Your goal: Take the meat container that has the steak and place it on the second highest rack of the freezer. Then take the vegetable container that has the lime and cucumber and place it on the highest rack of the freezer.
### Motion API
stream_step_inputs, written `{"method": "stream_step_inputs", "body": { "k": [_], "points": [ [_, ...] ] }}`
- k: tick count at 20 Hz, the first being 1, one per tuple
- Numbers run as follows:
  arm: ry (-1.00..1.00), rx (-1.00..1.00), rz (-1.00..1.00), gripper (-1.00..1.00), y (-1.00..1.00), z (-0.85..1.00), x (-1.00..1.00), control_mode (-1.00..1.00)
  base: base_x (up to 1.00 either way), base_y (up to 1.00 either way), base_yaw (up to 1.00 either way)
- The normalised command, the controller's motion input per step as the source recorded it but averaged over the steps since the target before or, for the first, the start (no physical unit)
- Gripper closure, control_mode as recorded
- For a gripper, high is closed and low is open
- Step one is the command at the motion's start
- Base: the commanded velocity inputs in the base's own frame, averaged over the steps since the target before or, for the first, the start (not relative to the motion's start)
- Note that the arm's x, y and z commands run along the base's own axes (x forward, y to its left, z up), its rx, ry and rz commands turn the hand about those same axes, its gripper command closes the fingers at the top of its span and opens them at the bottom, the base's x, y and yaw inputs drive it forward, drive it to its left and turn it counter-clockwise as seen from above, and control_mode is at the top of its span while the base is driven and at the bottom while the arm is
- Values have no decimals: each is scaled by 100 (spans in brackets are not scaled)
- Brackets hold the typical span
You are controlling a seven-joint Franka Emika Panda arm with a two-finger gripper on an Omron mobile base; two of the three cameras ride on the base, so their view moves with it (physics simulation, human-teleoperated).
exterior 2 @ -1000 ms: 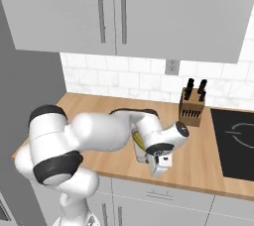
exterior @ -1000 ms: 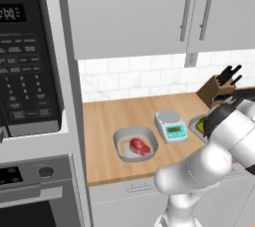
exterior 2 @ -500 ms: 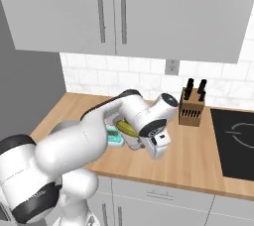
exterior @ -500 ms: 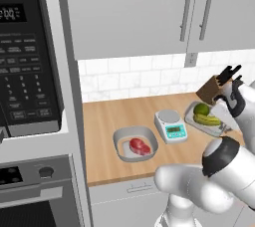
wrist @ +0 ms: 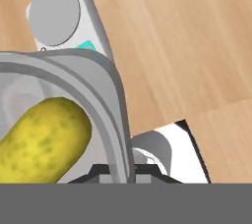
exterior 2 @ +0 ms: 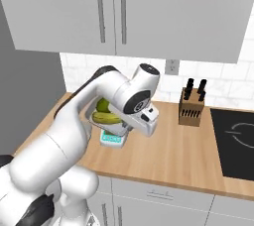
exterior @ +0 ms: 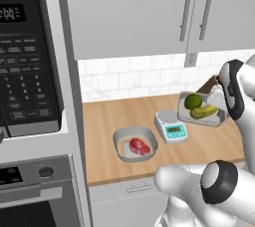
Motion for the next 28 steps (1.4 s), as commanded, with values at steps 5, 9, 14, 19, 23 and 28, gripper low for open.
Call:
{"method": "stream_step_inputs", "body": {
  "k": [5, 9, 14, 19, 23, 28],
  "points": [
    [0, -6, 48, 100, 50, 61, 0, -100, 0, 0, 0],
    [-4, -9, 39, 100, 58, 45, -13, -100, 0, 0, 0],
    [-11, 0, 5, 100, 32, 13, -52, -100, 0, 0, 0],
    [0, 0, 0, 100, 5, 0, -3, 100, 0, 0, 0],
    [0, 0, 0, 100, 0, 0, 0, 100, -44, 0, 14],
    [0, 0, 0, 100, 0, 0, 0, 100, -76, 0, 40]
  ]
}}
